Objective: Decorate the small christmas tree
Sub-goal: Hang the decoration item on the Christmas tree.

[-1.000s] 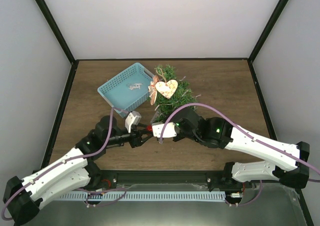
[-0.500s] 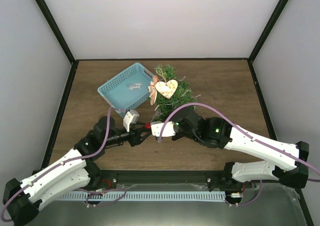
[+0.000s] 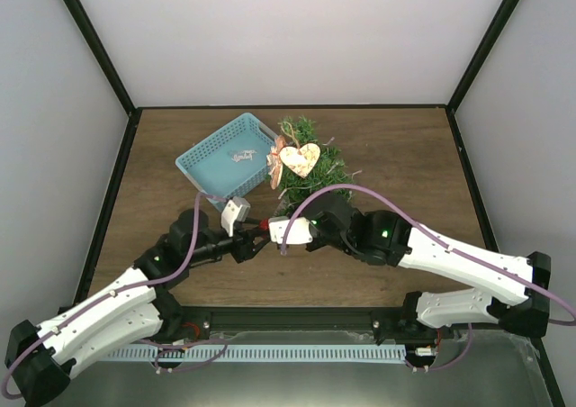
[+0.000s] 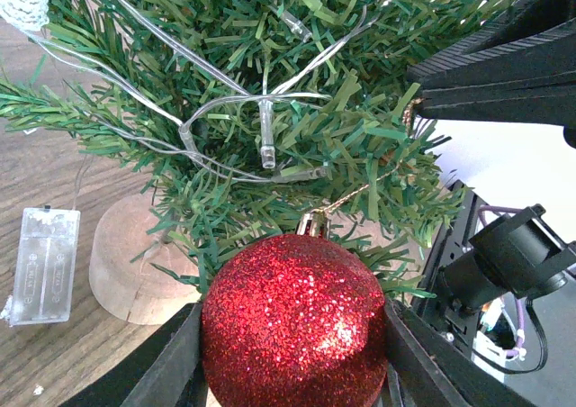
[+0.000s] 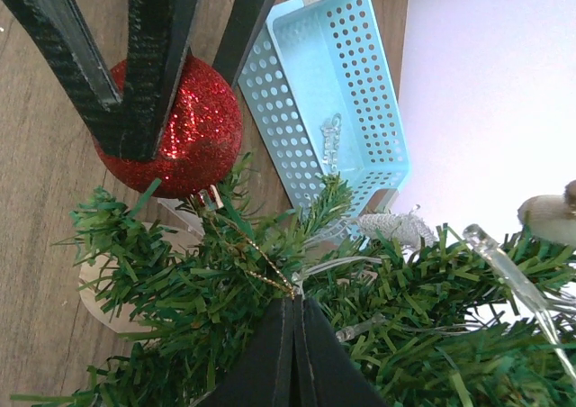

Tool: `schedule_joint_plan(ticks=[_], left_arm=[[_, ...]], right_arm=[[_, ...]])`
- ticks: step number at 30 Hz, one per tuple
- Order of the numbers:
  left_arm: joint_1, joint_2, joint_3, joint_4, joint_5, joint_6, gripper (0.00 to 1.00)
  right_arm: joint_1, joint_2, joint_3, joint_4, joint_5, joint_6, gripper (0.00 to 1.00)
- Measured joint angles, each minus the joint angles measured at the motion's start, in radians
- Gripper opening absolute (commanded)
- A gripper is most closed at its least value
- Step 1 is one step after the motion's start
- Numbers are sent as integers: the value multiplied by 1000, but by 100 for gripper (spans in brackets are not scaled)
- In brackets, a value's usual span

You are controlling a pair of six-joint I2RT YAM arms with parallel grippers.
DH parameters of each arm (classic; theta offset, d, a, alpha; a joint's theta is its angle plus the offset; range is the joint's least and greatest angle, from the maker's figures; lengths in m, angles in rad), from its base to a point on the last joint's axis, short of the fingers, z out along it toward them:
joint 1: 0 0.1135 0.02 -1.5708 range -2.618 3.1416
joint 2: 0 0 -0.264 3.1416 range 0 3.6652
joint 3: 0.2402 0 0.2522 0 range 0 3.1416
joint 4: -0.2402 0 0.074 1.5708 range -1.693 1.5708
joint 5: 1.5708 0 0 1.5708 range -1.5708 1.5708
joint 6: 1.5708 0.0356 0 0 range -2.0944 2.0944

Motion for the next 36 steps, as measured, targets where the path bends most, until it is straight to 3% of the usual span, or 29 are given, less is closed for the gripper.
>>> schedule_joint_plan(ticks=[23,31,36], left_arm=[[0,10,0,5,-3,-34,37],[0,29,0,5,-2,-37,37],[0,28,0,4,-2,-42,38]], right_arm=[[-15,-2,9,4,-31,42,2],[-16,-2,-2,11,-13,47,16],[-18,-2,-2,14,-6,48,17]])
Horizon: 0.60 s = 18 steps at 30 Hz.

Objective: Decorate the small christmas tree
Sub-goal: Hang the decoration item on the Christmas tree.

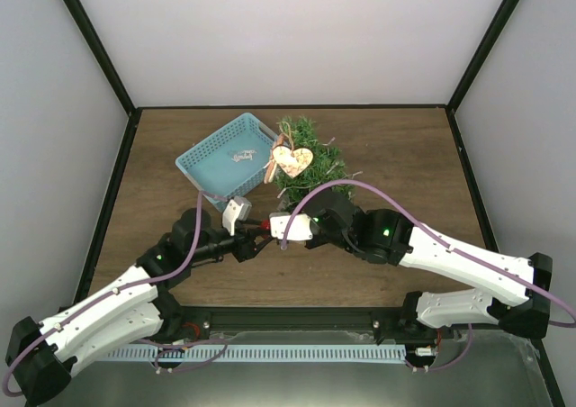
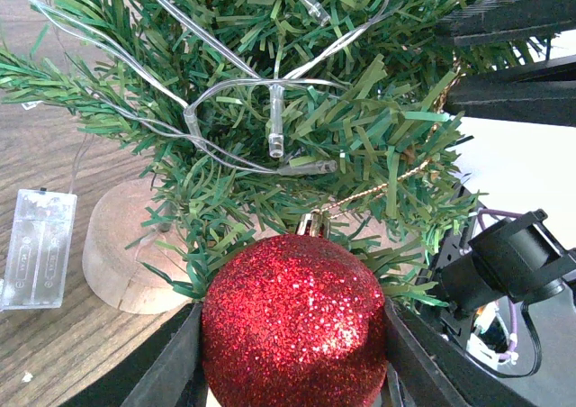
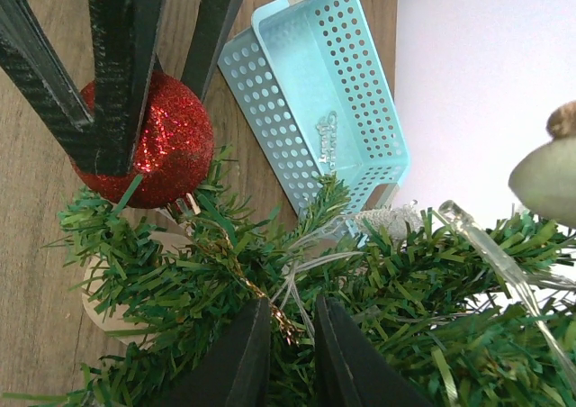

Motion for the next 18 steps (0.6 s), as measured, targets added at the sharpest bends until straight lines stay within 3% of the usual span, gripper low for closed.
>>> schedule_joint_plan(ticks=[18], left_arm=[[0,-3,0,-5,7,-15,55]], right_arm=[[0,-55,0,-2,-86,4,19]])
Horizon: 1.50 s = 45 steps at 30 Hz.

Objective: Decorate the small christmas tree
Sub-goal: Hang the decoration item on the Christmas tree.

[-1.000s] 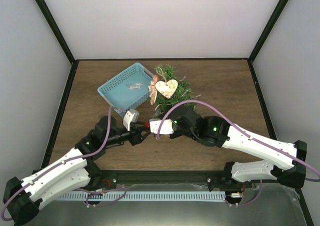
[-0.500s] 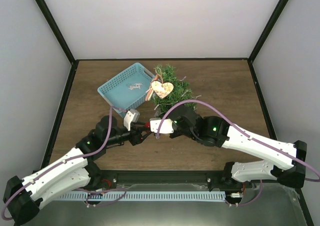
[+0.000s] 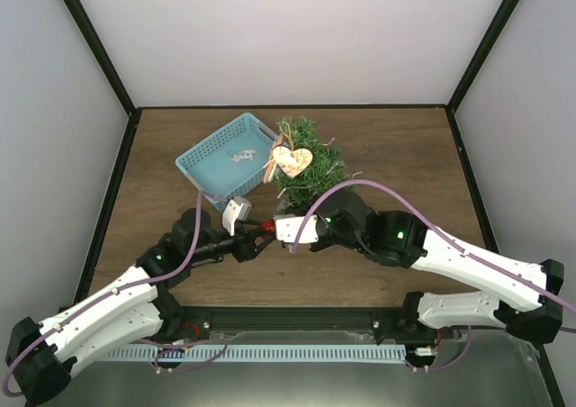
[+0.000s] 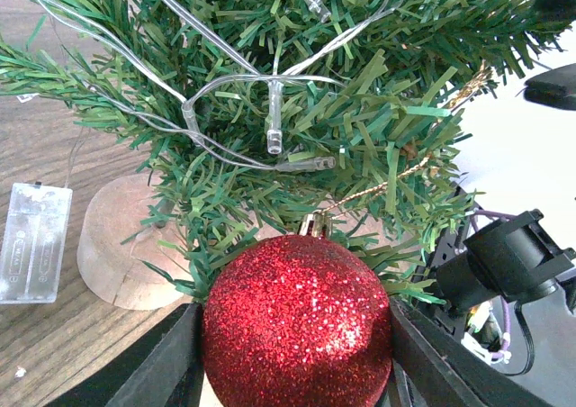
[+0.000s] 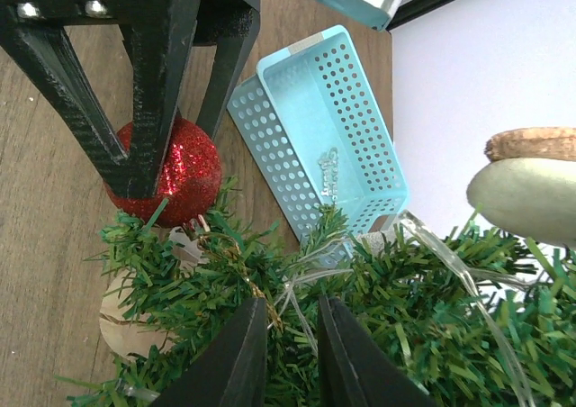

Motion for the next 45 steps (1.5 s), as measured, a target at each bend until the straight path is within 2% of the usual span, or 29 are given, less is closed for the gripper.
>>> schedule_joint_plan(ticks=[8,12,17,24,35,39,45], left_arm=[[0,0,0,-8,2,-2,61],[0,0,0,-8,4,-3,70],[0,0,0,-8,8,-3,74],[0,0,0,-15,12,-5,81],[0,-16,0,-43,34,-15,86],[0,-16,-1,-43,42,-29,86],[0,-15,-1,-39,43,-44,86]], right_arm=[[0,-39,0,-2,-39,20,19],[0,-78,0,3,-73,29,20],[0,-116,0,11,-104,43,20],[0,-156,-17,28,-138,73,24],[0,-238,-32,54,-182,113,26],[0,-253,-40,72,-184,134,30],[0,-276,-84,111,-169,266,31]])
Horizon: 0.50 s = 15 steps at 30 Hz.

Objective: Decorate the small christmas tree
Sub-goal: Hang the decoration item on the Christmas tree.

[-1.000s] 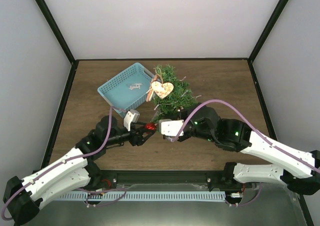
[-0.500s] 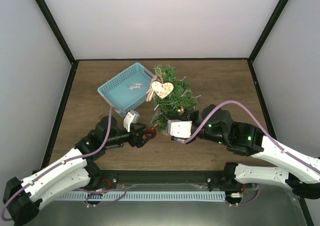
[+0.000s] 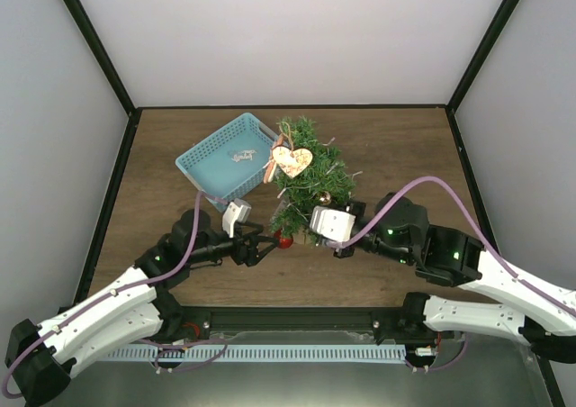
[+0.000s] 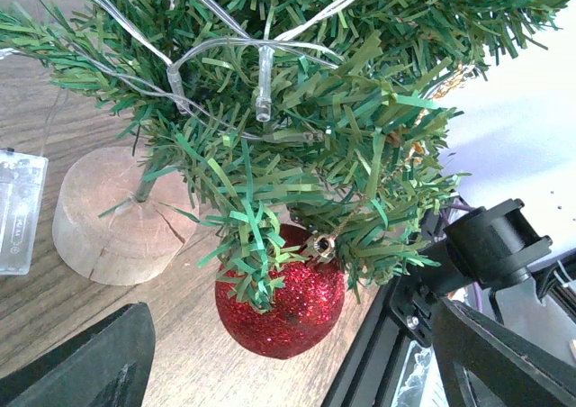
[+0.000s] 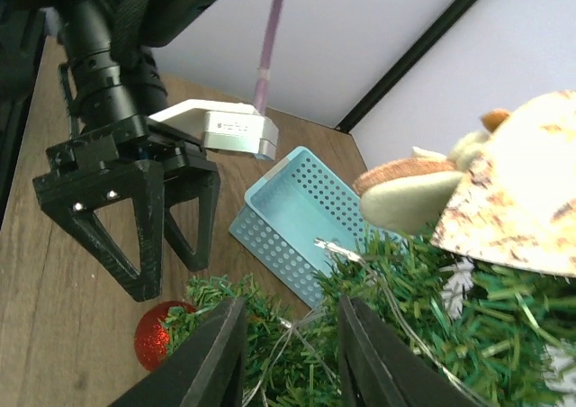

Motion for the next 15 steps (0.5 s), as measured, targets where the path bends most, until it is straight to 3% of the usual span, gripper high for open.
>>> schedule_joint_plan(ticks=[8,10,15], left_arm=[[0,0,21,-12,-28,-8,87],[0,-2,43,-20,-45,-6,100],[0,-26,106,-48,-116,11,100]], right_arm=[[0,-91,-25,48,91,340,32],[0,-114,-25,45,121,434,32],[0,-153,-25,-10,206,628,32]])
